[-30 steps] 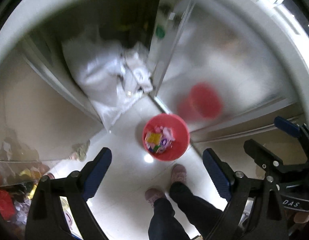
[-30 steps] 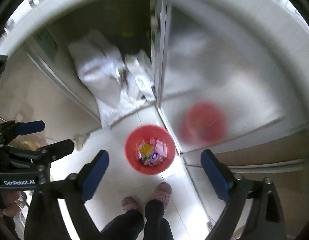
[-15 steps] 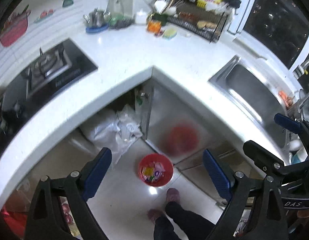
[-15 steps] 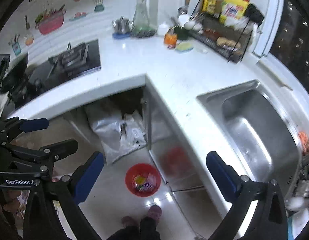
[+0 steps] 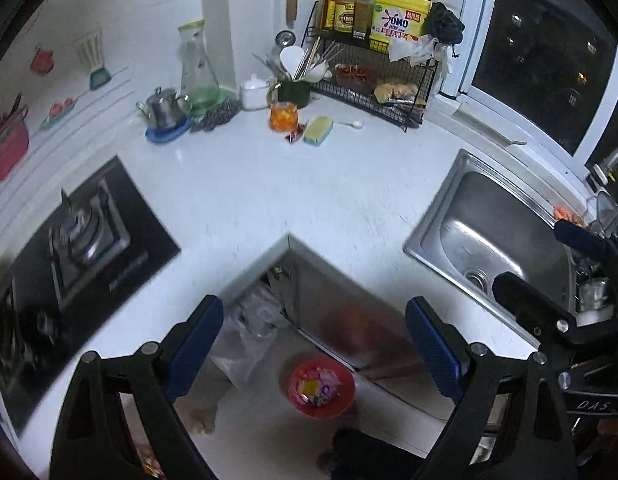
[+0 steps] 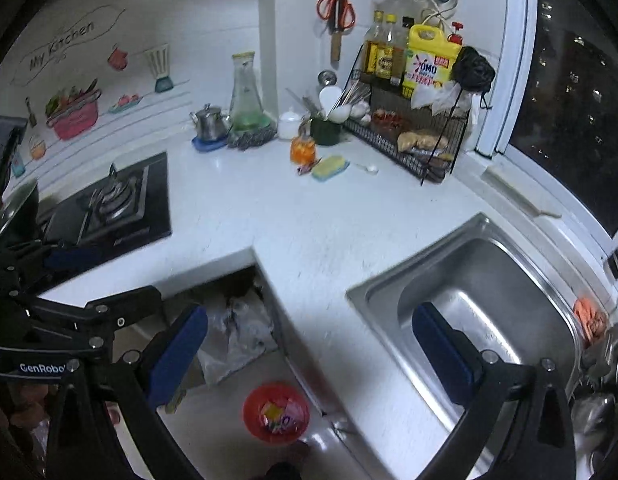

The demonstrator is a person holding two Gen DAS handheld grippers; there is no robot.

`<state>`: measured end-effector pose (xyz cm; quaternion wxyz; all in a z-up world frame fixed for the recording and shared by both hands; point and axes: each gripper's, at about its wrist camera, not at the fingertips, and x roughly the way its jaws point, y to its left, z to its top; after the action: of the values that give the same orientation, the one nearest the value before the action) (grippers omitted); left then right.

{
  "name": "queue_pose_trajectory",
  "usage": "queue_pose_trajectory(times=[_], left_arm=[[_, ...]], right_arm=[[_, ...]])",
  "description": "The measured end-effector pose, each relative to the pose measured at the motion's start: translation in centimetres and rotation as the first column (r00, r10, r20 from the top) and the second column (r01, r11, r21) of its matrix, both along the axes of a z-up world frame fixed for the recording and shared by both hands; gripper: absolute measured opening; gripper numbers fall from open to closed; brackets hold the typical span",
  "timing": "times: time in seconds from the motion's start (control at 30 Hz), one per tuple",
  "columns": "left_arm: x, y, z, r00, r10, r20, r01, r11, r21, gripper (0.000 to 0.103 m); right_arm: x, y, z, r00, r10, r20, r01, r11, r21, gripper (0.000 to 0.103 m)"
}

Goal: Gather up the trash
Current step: 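Raise both tools back up to the counter beside the sink, then grasp the orange plastic jar with the left tool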

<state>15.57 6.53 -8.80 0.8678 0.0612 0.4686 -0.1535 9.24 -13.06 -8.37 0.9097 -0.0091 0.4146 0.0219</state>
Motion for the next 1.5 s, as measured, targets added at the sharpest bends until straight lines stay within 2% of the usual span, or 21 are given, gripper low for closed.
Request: queue_pose_trajectory(times=[0.43, 0.63, 0.77, 0.9, 1.0, 1.23, 1.5], left_arm=[[10.8, -1.8, 2.2, 0.999, -0.017, 0.037, 0.016, 0.999, 0.033, 0.091], [18.0, -2.3, 1.6, 0.996, -0.092, 0.006, 0.092, 0.996, 0.007, 0.091], [23.9, -3.1, 0.4, 0.986, -0.166, -0.018, 0.167, 0.985, 0.045, 0.091], [29.4, -4.2, -1.3, 0.969, -0.238, -0.066, 0.243, 0.964, 0.105, 0.091], [33.0, -4.5, -3.0, 0.956, -0.274, -0.103, 0.285, 0.951, 0.121, 0.091], [40.4, -4.6, -7.7, 0.917, -0.325, -0.229, 0.351, 0.933, 0.08, 0.091], [46.1, -6.9, -12.7, 0.875, -0.395, -0.279, 0.431, 0.899, 0.081, 0.091]], right_arm=[[8.5, -2.7, 0.7, 1.0, -0.023, -0.009, 0.024, 0.999, 0.047, 0.102], [13.7, -3.0, 0.6, 0.998, -0.065, -0.005, 0.066, 0.997, 0.051, 0.102], [18.1, -3.0, -0.1, 0.99, -0.14, -0.008, 0.14, 0.988, 0.059, 0.102], [22.6, -3.2, -1.3, 0.975, -0.215, -0.057, 0.219, 0.973, 0.072, 0.102], [25.6, -3.2, -2.6, 0.96, -0.262, -0.1, 0.27, 0.959, 0.082, 0.102], [31.3, -3.2, -6.7, 0.908, -0.344, -0.238, 0.37, 0.926, 0.071, 0.102], [36.4, -4.0, -10.8, 0.86, -0.389, -0.33, 0.426, 0.904, 0.043, 0.102]])
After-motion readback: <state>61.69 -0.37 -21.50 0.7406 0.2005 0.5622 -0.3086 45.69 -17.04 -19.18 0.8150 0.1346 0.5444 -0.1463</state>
